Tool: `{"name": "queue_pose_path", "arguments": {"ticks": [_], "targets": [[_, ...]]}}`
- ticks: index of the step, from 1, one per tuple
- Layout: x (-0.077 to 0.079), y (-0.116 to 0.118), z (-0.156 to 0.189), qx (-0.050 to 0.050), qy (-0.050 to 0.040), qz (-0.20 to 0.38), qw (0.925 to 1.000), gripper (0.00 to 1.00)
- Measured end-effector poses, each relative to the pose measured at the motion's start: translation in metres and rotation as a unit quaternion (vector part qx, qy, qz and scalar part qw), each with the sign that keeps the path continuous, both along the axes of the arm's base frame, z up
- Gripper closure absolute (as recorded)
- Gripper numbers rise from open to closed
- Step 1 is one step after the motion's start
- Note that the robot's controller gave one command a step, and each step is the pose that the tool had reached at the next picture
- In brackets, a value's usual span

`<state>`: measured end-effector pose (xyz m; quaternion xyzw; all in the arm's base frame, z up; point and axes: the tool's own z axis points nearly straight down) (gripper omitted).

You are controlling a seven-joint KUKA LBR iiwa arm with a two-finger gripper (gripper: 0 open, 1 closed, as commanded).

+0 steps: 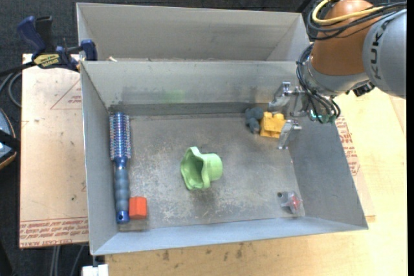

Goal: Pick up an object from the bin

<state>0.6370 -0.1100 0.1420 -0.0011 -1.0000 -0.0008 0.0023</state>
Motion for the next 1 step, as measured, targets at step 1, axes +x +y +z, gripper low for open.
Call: {"name": "queue_pose_path", "arguments": {"ticks": [1], "targets": [[0.0131,0.0041,-0.0681,0.000,-0.0058,0.070,0.9976,0.00]]}}
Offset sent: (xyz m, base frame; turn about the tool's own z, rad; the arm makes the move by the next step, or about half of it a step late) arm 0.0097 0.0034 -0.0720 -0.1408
